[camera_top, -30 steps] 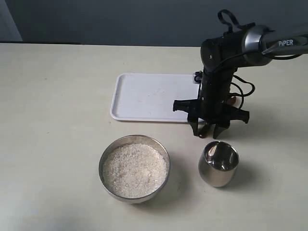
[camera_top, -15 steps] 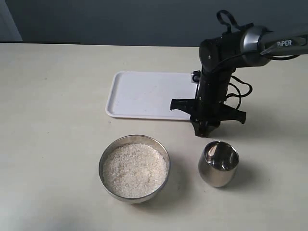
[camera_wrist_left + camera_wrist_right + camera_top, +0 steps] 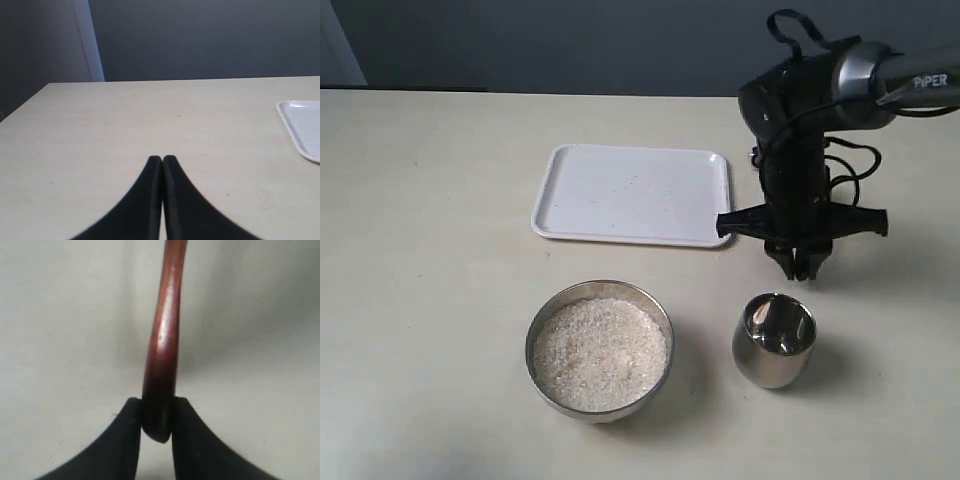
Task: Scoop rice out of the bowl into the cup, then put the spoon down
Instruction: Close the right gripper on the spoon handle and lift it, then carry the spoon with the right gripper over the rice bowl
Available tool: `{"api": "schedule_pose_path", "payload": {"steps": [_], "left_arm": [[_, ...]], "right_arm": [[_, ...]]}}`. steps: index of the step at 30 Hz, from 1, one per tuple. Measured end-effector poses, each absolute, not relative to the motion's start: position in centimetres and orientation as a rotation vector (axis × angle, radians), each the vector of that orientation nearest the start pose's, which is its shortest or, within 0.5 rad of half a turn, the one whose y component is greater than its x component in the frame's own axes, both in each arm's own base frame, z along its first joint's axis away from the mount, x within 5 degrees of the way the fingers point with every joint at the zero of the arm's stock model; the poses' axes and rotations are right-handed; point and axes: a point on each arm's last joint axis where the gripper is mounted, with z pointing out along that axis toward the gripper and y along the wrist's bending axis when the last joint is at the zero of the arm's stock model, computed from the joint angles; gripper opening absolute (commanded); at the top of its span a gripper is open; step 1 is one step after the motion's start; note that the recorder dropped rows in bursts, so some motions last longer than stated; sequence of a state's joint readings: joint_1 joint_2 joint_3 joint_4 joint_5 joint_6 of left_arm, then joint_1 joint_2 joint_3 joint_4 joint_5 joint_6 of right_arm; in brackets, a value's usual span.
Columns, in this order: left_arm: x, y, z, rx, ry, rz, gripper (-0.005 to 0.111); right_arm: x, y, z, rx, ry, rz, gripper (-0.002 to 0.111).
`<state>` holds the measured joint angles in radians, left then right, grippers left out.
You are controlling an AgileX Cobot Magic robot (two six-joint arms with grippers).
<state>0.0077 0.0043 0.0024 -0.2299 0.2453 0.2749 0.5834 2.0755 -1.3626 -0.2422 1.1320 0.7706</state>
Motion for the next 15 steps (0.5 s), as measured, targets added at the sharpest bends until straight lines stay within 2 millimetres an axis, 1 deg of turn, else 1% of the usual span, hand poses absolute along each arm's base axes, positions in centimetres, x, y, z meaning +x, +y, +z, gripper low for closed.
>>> {"api": "schedule_pose_path", "payload": {"steps": [5, 8, 10, 12, 13, 15], "left_arm": [[5.6, -0.5, 19.0, 0.079, 1.727, -0.004, 0.001], [5.6, -0.5, 19.0, 0.079, 1.727, -0.004, 0.001], [5.6, -0.5, 19.0, 0.079, 1.727, -0.004, 0.001], [5.6, -0.5, 19.0, 0.079, 1.727, -0.004, 0.001], [5.6, -0.5, 19.0, 0.079, 1.727, -0.004, 0.001], [5.6, -0.5, 19.0, 0.079, 1.727, -0.004, 0.001]], "right_arm": [[32.3, 18.1, 16.7, 0.056, 3.015, -0.446, 0.001], [32.1, 17.9, 18.6, -0.029, 2.980, -0.420, 0.001], [31.6, 17.6, 20.5, -0.183, 2.959, -0.414, 0.001], [30.7, 17.6, 22.5, -0.380, 2.933, -0.435, 0.001], [30.1, 17.8, 23.4, -0.503, 2.905, -0.433, 0.001], [28.5, 19.2, 25.2, -0.733, 2.821, -0.408, 0.001]]}}
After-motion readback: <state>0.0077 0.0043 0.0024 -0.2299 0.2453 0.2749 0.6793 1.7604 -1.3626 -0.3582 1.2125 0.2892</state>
